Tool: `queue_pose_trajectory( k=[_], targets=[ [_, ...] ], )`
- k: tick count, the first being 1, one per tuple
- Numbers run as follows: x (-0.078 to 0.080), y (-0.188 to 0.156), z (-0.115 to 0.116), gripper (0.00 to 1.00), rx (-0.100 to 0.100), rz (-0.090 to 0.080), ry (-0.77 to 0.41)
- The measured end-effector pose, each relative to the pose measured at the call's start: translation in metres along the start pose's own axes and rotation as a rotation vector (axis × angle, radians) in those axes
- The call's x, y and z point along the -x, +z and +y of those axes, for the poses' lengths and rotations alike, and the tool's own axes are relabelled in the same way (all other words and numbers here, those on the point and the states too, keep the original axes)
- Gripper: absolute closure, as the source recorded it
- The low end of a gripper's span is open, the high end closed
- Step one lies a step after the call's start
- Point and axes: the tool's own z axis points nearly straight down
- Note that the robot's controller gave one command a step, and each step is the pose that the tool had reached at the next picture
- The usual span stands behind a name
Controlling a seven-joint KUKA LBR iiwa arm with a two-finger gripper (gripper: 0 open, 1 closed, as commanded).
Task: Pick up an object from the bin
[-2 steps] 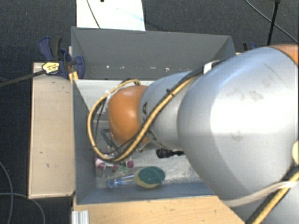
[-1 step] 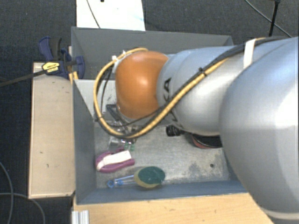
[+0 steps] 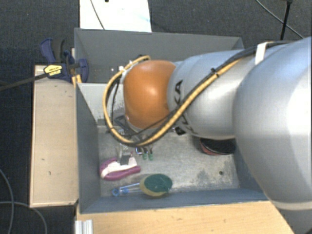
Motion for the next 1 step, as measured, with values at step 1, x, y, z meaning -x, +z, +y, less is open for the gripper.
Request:
queue_pose_trajectory(
  k=[1],
  targets=[
    [-0.0045, -0.0372, -0.0429, 1.00, 0.001, -0.006, -0.135]
  ],
)
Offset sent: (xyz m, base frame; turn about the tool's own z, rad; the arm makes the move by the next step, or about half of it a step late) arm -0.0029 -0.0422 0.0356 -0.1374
